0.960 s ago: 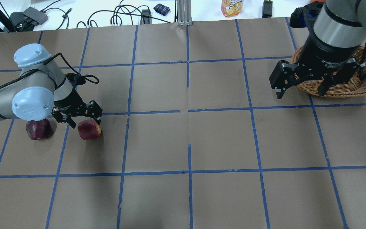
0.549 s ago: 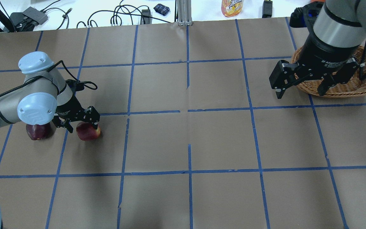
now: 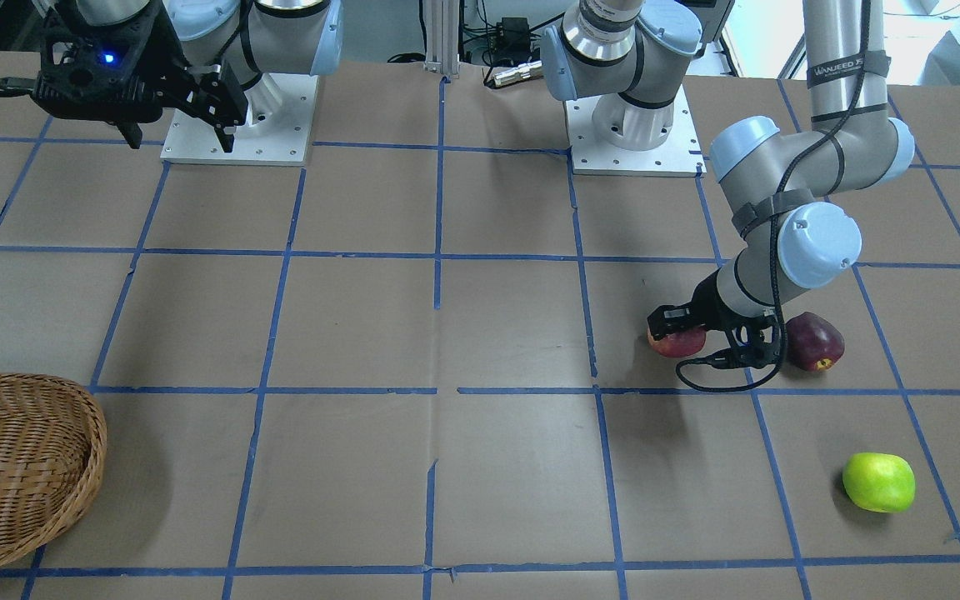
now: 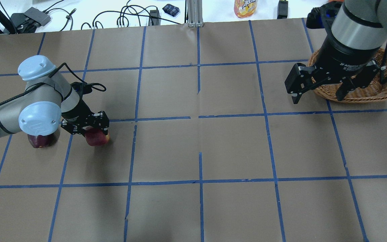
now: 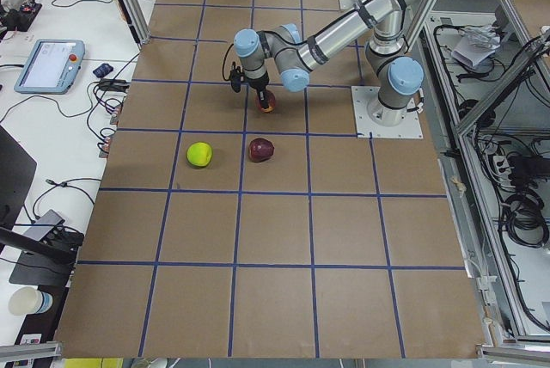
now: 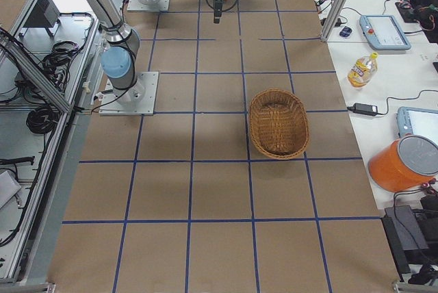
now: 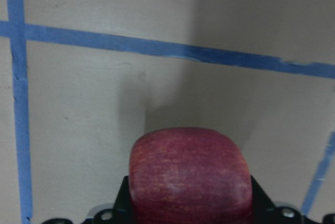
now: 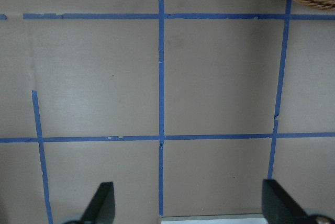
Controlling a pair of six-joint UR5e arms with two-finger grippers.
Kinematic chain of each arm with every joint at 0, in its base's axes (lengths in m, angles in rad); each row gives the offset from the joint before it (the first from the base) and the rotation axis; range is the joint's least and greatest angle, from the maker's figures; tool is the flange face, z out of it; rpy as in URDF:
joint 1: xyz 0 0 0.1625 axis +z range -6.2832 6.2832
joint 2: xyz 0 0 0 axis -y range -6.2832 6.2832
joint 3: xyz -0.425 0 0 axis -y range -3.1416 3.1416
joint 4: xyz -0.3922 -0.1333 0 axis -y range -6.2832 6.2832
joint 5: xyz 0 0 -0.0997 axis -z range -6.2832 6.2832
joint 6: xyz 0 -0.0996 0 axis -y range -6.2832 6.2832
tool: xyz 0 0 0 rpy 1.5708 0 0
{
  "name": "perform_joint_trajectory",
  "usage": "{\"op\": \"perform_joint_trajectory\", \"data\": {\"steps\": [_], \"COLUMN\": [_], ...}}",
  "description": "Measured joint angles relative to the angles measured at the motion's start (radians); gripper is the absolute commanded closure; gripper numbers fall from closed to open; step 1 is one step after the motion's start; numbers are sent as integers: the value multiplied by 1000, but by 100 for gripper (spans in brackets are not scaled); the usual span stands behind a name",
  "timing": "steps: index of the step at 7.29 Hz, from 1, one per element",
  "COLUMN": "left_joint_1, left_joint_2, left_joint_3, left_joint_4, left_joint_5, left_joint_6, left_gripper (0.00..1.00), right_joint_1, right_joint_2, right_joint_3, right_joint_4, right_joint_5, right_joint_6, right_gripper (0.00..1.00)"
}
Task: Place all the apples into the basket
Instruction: 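Carry the light red apple to the table center and release it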
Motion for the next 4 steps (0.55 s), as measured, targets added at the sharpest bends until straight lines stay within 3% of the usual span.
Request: {"op": "perform_joint_trajectory", "data": {"steps": [1,4], "left_joint_1": [-56,-401], "left_joint_2": [15,-36], "left_joint_3": [19,171], "left_joint_4": [-17,4], "left_joint_5": [-46,-87], "left_joint_6": [-84,-427], "left_gripper": [92,94], "right_joint_1": [-3,-10], "right_joint_2": [0,2], "right_joint_3": [0,-5], "right_joint_4": [0,1], "right_joint_5": [1,2], "right_joint_6": [-1,-1], "right_gripper": [0,0]}}
